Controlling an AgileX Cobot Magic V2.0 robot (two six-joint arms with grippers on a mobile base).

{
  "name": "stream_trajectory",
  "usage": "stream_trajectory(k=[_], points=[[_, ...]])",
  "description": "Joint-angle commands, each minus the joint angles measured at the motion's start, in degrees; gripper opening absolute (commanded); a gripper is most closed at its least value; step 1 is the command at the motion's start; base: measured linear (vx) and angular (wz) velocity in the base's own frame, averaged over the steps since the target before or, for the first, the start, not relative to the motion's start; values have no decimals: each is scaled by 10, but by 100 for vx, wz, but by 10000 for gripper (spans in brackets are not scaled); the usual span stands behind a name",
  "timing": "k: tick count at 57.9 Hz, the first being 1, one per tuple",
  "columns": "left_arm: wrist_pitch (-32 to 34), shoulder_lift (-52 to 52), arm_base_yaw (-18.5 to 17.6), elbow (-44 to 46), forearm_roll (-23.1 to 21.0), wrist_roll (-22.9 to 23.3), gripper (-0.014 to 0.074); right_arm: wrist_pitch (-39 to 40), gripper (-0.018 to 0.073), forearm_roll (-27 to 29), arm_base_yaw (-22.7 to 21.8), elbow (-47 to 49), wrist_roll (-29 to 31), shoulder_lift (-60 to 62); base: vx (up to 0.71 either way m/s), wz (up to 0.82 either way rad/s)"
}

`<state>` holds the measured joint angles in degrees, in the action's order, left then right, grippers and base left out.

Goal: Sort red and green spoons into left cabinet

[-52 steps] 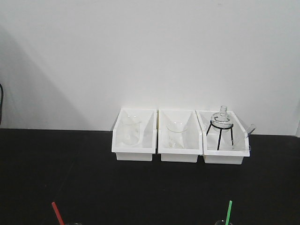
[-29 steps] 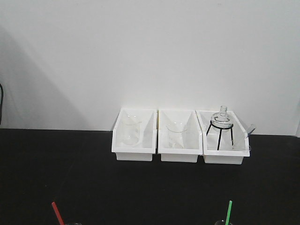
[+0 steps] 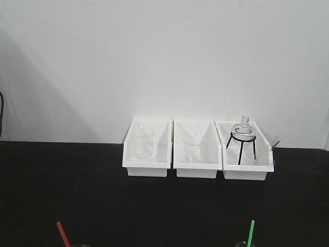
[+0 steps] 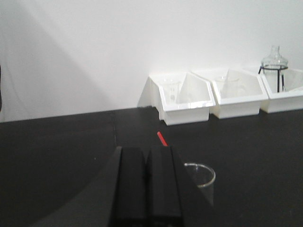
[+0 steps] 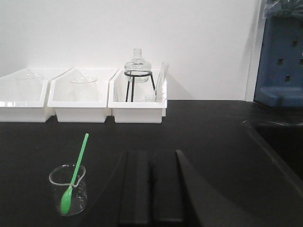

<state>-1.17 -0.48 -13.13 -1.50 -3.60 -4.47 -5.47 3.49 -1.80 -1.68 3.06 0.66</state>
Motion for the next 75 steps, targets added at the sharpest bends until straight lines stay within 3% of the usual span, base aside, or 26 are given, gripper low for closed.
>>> stream_trajectory(k=[1,8,11,16,23,34,41,56,68,75], points=[[88,-12,0,8,-5,2,2,52,-6,-4,1,-6,3,7,0,0],[176,-12,0,23,-7,19,2,100,-6,-3,1,1,3,7,0,0],[171,-12,0,41,-13,45,2,119,-6,-1,1,10,1,7,0,0],[103,-9,0,93,-25,80,2,120,-6,0,1,49,1,7,0,0],[-12,27,0,179,-9,70,2,74,-6,0,1,135,1,-11,0,0],[-149,190,0,364,11,57,2,20,-6,0,1,295,1,-144,0,0],[-186,313,0,457,10,36,2,18,-6,1,1,386,1,-253,0,0],[-169,470,0,534,10,33,2,21,-6,1,1,469,1,-383,0,0],[-145,517,0,532,7,33,10,10,6,3,1,469,-18,-418,0,0],[-140,521,0,532,3,33,44,-2,71,3,1,469,-19,-421,0,0]])
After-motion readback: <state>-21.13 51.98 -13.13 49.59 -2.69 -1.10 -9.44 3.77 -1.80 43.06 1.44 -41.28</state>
